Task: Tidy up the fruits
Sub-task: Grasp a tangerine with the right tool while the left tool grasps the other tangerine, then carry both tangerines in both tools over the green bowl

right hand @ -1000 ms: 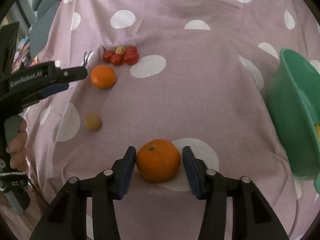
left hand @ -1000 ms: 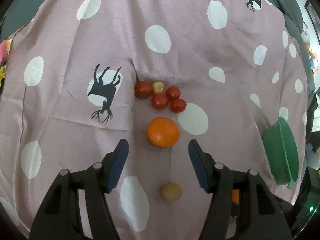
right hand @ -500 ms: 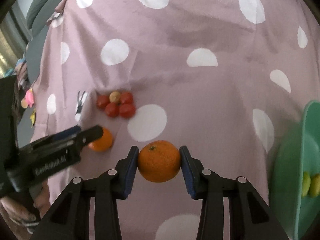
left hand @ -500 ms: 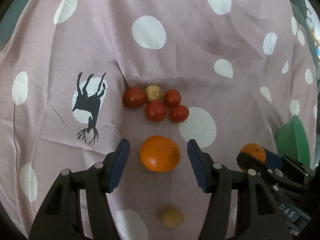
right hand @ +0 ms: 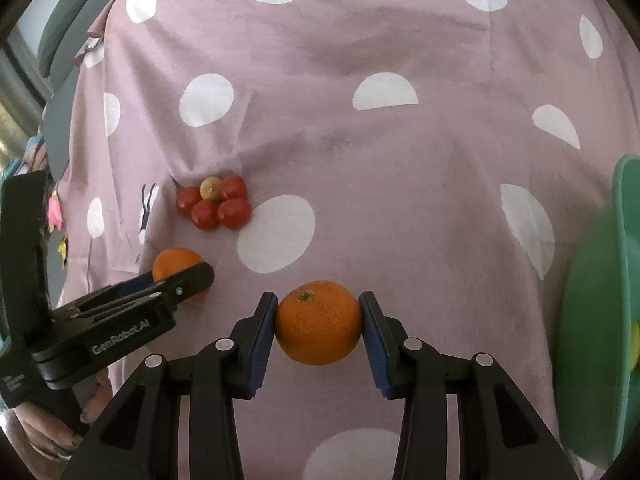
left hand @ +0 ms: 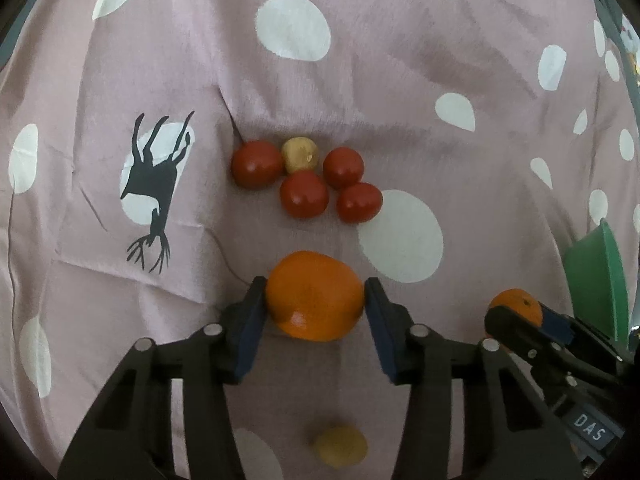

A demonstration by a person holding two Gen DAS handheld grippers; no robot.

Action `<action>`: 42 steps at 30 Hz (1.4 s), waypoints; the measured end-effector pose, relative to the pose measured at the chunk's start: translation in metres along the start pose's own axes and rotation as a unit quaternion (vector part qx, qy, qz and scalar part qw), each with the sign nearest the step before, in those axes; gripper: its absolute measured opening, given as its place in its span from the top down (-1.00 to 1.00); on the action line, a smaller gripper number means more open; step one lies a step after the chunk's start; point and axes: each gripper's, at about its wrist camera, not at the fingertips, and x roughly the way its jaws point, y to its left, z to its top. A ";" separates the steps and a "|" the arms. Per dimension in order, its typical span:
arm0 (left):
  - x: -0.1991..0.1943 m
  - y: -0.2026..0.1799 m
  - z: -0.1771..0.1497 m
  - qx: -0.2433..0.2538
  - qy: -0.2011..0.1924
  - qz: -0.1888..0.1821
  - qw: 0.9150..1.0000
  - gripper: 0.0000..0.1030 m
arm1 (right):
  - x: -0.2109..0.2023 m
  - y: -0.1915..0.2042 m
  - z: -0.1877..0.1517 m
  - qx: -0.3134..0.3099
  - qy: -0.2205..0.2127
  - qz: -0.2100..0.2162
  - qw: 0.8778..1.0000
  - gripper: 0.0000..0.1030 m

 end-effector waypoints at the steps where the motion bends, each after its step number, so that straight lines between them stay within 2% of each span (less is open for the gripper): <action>1: 0.001 0.000 0.000 0.001 -0.001 0.000 1.000 0.12 | 0.000 -0.001 -0.001 0.000 0.000 0.000 1.000 0.16; 11: -0.003 -0.001 -0.002 -0.004 -0.008 -0.001 1.000 0.13 | 0.002 -0.002 -0.001 -0.002 0.006 -0.003 1.000 0.16; 18: -0.032 -0.012 -0.007 0.007 -0.044 -0.012 0.999 0.13 | -0.010 -0.001 -0.003 0.000 -0.012 0.003 1.000 0.16; 31: -0.086 -0.039 -0.017 0.032 -0.112 -0.046 0.992 0.13 | -0.063 -0.006 -0.002 0.006 -0.082 0.011 0.997 0.16; 42: -0.115 -0.074 -0.021 0.067 -0.145 -0.072 0.985 0.13 | -0.109 -0.021 -0.002 0.023 -0.143 0.003 0.989 0.16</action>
